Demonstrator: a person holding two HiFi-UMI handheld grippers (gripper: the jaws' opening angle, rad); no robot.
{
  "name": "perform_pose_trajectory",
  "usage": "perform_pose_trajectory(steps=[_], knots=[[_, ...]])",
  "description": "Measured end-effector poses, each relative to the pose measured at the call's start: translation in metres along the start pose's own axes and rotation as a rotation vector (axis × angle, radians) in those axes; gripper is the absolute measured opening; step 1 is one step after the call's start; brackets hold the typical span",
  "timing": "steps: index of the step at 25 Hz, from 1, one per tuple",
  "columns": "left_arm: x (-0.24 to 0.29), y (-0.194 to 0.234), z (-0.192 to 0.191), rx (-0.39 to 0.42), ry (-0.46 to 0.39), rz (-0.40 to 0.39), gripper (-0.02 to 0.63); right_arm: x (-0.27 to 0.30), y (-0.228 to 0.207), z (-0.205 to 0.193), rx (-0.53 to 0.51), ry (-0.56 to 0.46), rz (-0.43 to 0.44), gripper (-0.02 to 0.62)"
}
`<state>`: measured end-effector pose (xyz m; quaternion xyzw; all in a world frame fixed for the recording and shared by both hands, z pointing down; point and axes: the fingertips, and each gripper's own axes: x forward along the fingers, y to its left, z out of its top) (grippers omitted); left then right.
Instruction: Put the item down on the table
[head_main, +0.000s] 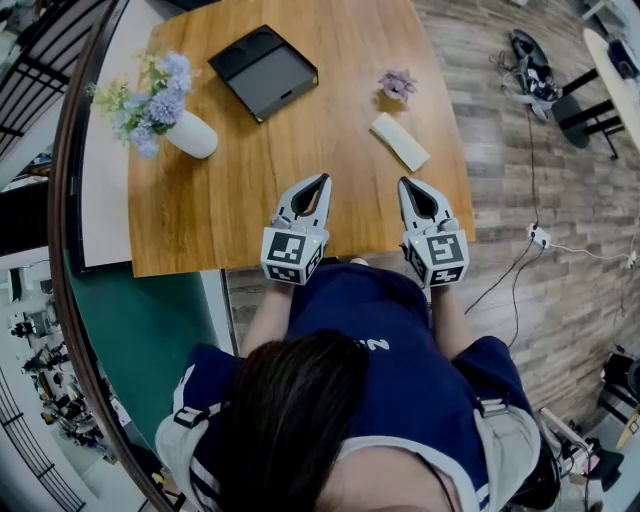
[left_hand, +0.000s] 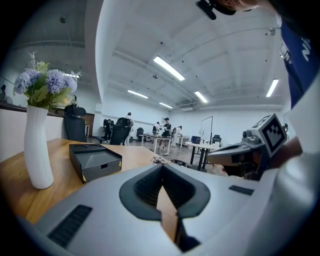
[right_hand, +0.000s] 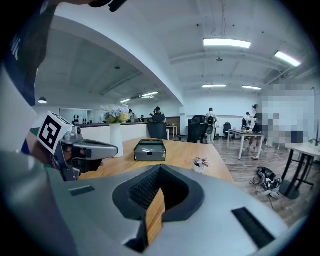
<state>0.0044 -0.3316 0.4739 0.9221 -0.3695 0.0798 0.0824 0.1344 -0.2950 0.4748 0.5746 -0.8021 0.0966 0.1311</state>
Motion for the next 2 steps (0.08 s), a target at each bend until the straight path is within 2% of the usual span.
perform_pose_trajectory(steps=[2], knots=[[-0.0002, -0.0004, -0.0009, 0.001, 0.002, 0.003, 0.003, -0.0009, -0.0012, -0.0008, -0.003, 0.002, 0.0, 0.006]])
